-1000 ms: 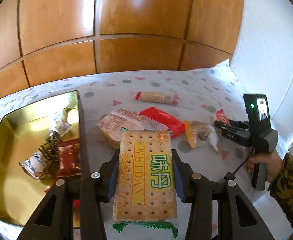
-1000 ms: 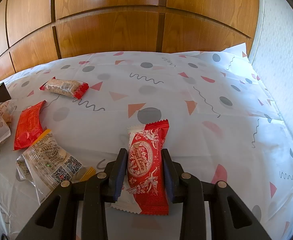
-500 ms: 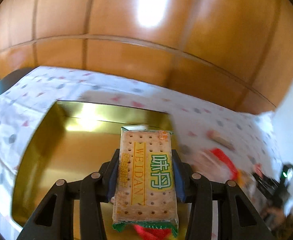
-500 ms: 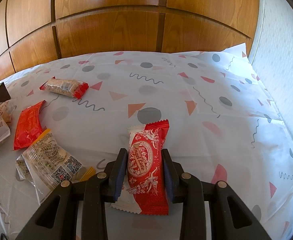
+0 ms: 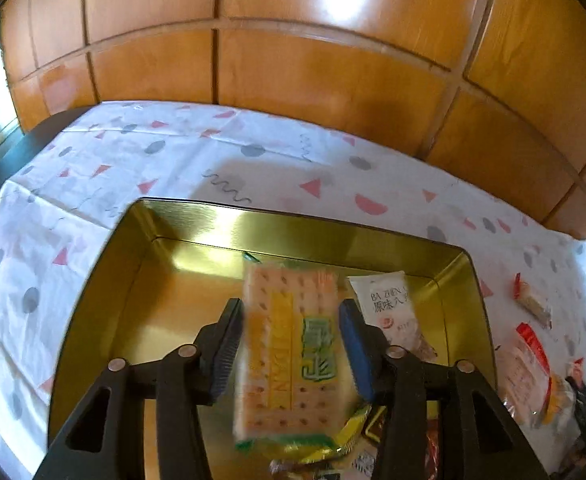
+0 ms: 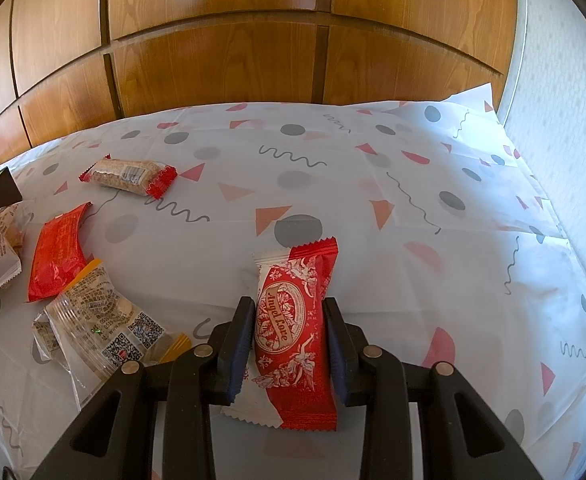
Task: Organize snacks
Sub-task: 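Carry the cracker packet over the gold tray and open the left tool, then carry the red-and-white snack in the right tool over the gold tray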
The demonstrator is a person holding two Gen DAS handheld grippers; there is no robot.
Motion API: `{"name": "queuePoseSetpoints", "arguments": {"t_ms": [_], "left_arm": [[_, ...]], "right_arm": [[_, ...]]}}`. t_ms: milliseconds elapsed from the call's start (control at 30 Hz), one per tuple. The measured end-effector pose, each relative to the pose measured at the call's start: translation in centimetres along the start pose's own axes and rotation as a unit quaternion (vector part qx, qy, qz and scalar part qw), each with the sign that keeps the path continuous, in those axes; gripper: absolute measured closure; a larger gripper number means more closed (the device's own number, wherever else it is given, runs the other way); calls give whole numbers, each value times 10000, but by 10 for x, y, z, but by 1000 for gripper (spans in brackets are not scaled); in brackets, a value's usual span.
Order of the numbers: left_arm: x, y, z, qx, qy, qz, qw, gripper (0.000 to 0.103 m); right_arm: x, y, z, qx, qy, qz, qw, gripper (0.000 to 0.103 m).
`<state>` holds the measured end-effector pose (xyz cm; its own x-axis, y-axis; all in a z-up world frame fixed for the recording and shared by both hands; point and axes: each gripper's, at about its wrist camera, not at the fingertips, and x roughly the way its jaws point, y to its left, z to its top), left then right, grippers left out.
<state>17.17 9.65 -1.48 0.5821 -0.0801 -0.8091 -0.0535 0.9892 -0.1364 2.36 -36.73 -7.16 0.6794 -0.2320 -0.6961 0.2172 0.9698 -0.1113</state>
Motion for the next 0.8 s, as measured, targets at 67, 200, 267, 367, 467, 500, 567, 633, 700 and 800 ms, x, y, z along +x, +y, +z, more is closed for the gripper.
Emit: {"name": "queuePoseSetpoints", "arguments": {"t_ms": [67, 200, 267, 367, 467, 500, 567, 633, 700, 800], "left_arm": [[4, -2, 1, -57, 14, 28, 10000, 44], [-5, -5, -6, -136, -157, 97, 9997, 42], [-13, -7, -13, -197, -258, 241, 9992, 42], [-29, -11, -25, -182, -488, 492, 9974, 42], [-45, -19, -40, -81, -688, 574, 9959, 42], [-51, -23, -46, -27, -758, 595, 9953, 42], [-59, -28, -55, 35, -847, 621, 9945, 39], [-68, -33, -64, 87, -932, 591, 9939, 39], [-75, -37, -71, 141, -1003, 596, 9931, 38], [-85, -43, -83, 229, -1129, 611, 9915, 38]], "right_arm": [[0, 0, 0, 16, 0, 14, 10000, 69], [0, 0, 0, 31, -6, 22, 10000, 69], [0, 0, 0, 29, -7, 20, 10000, 69], [0, 0, 0, 28, -6, 21, 10000, 69], [0, -1, 0, 27, -6, 20, 10000, 69], [0, -1, 0, 26, -7, 17, 10000, 69], [0, 0, 0, 25, -7, 15, 10000, 69], [0, 0, 0, 29, -6, 21, 10000, 69], [0, 0, 0, 27, -7, 17, 10000, 69], [0, 0, 0, 25, -7, 16, 10000, 69]]}}
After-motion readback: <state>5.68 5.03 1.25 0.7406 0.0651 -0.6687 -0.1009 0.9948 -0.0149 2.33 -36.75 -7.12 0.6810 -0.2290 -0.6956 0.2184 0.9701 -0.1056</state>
